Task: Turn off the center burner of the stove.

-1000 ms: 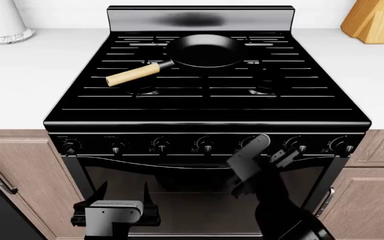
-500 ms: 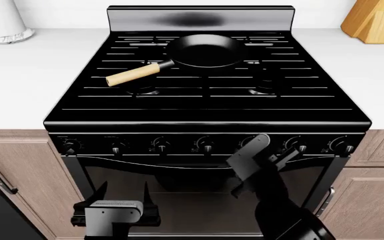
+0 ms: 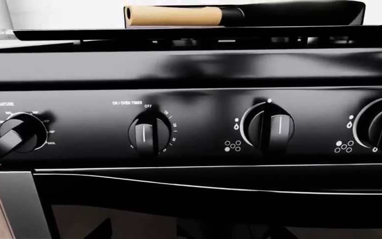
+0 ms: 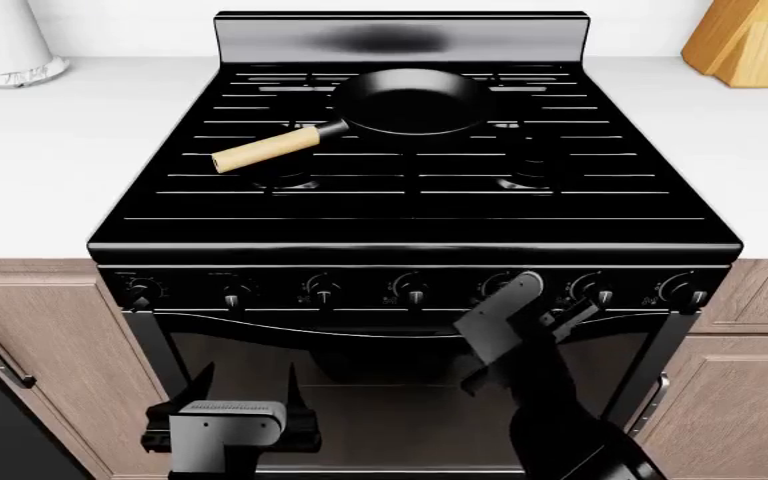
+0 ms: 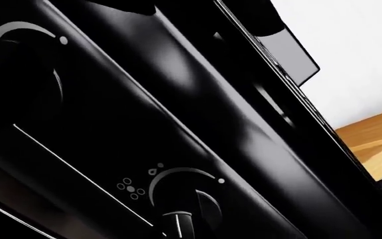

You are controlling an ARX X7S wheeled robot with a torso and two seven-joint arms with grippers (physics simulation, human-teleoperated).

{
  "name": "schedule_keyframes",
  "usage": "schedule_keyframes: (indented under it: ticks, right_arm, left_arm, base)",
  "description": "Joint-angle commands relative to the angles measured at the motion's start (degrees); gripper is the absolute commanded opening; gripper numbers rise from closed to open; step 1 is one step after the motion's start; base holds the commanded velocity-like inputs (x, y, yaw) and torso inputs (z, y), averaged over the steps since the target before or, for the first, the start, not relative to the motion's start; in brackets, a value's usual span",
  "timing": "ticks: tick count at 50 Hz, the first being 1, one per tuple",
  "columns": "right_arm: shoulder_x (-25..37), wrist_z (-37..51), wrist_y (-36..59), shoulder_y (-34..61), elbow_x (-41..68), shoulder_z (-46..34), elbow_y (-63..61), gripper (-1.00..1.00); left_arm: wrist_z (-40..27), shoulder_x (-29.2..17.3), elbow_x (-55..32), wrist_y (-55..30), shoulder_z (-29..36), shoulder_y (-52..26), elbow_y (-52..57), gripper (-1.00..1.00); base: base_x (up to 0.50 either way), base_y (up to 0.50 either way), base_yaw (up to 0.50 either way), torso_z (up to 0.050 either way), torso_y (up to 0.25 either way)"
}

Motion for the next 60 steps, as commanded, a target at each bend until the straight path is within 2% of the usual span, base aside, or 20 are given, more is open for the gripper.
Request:
schedule_keyframes:
  ticks: [1,16,60]
  right_arm:
    - [-0.22,1.55,-4.38,-1.01,2.49,3.58,2.57,-1.00]
    - [-1.53,2.41,-8.62,-1.30,6.23,7.88,4.79,-1.00]
    - [-2.36,4.00,-10.88,-3.83,12.22,14.73,3.74,-1.00]
  left_arm:
    - [-0.32,-0.24,0.01,-0.04,0.27,-0.04,0.10,1.00]
    - [-0.72,-0.44,0.10,-0.08,0.67,-0.23,0.00,1.00]
    - [-1.41,-1.07,-0.38,0.22,1.50,-0.40,-0.10,1.00]
  base:
    - [0.00,0.00,0.00,0.000,0.000]
    - [0.00,0.00,0.00,0.000,0.000]
    - [0.00,0.00,0.00,0.000,0.000]
